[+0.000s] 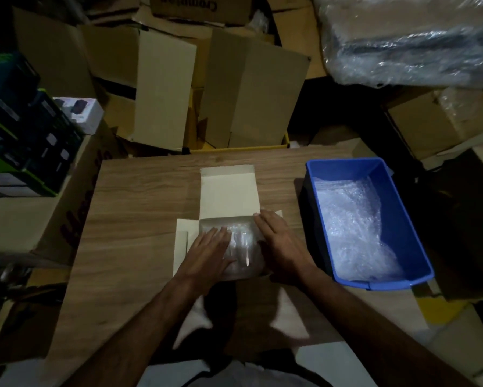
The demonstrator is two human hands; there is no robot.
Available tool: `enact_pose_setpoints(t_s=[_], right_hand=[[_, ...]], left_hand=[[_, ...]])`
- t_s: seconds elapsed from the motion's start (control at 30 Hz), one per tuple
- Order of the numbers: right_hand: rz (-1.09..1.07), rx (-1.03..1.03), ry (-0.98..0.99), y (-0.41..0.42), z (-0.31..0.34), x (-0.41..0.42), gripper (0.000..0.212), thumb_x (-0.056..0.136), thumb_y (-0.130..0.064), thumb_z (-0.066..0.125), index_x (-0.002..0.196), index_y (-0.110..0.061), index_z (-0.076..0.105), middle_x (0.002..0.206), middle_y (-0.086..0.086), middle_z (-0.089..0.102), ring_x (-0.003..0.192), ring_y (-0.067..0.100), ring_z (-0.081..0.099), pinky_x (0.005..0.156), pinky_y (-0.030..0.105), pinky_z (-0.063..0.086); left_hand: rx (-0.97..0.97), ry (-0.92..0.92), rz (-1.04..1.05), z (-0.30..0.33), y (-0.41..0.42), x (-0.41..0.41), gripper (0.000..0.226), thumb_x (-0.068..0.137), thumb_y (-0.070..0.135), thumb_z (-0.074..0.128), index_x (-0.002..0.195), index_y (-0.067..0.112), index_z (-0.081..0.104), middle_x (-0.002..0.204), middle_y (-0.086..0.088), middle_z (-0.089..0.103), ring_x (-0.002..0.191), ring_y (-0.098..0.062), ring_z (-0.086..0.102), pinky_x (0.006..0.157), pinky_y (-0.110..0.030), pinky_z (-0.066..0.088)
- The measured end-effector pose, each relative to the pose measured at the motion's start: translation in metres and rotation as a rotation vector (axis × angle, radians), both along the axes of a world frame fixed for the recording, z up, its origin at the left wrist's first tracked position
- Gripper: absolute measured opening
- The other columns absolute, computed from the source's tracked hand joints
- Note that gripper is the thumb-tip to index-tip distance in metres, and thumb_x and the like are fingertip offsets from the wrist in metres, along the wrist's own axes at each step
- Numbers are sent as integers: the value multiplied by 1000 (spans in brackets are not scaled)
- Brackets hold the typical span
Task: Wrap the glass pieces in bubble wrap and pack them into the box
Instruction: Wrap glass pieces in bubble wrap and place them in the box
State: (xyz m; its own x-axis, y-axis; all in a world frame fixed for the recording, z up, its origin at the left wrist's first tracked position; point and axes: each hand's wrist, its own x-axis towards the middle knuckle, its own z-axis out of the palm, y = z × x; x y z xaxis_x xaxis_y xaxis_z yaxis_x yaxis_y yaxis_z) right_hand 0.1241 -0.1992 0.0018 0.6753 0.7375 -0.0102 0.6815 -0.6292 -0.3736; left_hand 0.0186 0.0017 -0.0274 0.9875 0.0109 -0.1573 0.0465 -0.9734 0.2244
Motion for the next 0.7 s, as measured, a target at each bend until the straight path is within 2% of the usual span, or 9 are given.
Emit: enact_pose_setpoints(t_s=[0.07, 0.13, 0.23, 0.4, 0.43, 0.5, 0.57, 0.63, 0.7], right_hand=[[-38, 37, -91, -16, 15, 4, 63, 94, -18, 59, 152, 0, 41, 159, 25, 36, 149, 38, 34, 125, 47, 23], [-100, 74, -144, -34, 26, 7, 62, 95, -23, 54, 152, -3, 40, 160, 23, 35, 149, 37, 33, 124, 48, 22], [-198, 107, -157, -68, 34, 16, 61, 102, -27, 50, 158, -9, 32, 166, 16, 25, 155, 31, 21, 127, 44, 16], [-281, 10, -170, -136, 32, 37, 62, 104, -29, 49, 159, -10, 27, 167, 19, 20, 156, 33, 16, 126, 47, 15], [-293, 6, -166, -149, 29, 41, 62, 104, -29, 51, 159, -9, 28, 166, 20, 21, 156, 34, 18, 126, 47, 17], [-319, -7, -126, -171, 20, 47, 63, 104, -32, 52, 159, -10, 29, 166, 19, 21, 155, 33, 19, 126, 43, 19], [-334, -79, -42, -192, 9, 54, 69, 104, -41, 49, 161, -15, 22, 169, 15, 15, 156, 29, 18, 124, 37, 18], [-322, -199, 70, -206, -4, 63, 79, 100, -49, 52, 163, -20, 14, 170, 12, 8, 155, 26, 17, 121, 35, 23], [-284, -328, 200, -214, -15, 73, 93, 92, -52, 63, 163, -21, 11, 170, 12, 3, 155, 27, 16, 119, 40, 31]], left_hand=[[-34, -59, 20, 8, -13, 11, 69, 103, 47, 49, 158, 11, 30, 166, -10, 26, 155, -26, 23, 126, -42, 15], [-51, -129, 8, 19, -34, 25, 69, 103, 48, 46, 159, 11, 28, 167, -10, 23, 155, -26, 23, 126, -43, 16], [-175, -286, 34, 35, -77, 51, 66, 102, 39, 55, 156, 8, 34, 165, -10, 27, 154, -25, 26, 126, -43, 20], [-306, -444, -1, 47, -144, 96, 62, 97, 30, 62, 148, -2, 45, 158, -19, 39, 148, -32, 36, 121, -45, 31], [-325, -430, -9, 48, -156, 104, 63, 99, 32, 57, 151, -1, 40, 161, -18, 34, 151, -31, 31, 123, -44, 28], [-363, -334, 11, 46, -177, 120, 68, 105, 41, 46, 160, 10, 21, 169, -10, 10, 157, -23, 10, 128, -40, 12], [-325, -230, 77, 38, -197, 137, 73, 105, 49, 39, 162, 20, 6, 170, -7, -11, 158, -21, -7, 126, -37, 1], [-217, -149, 121, 29, -213, 151, 75, 105, 52, 36, 162, 20, 1, 168, -11, -20, 157, -26, -13, 125, -39, -1], [-174, -82, 152, 21, -226, 158, 76, 105, 49, 37, 162, 15, 0, 166, -17, -22, 156, -31, -15, 125, -42, -3]])
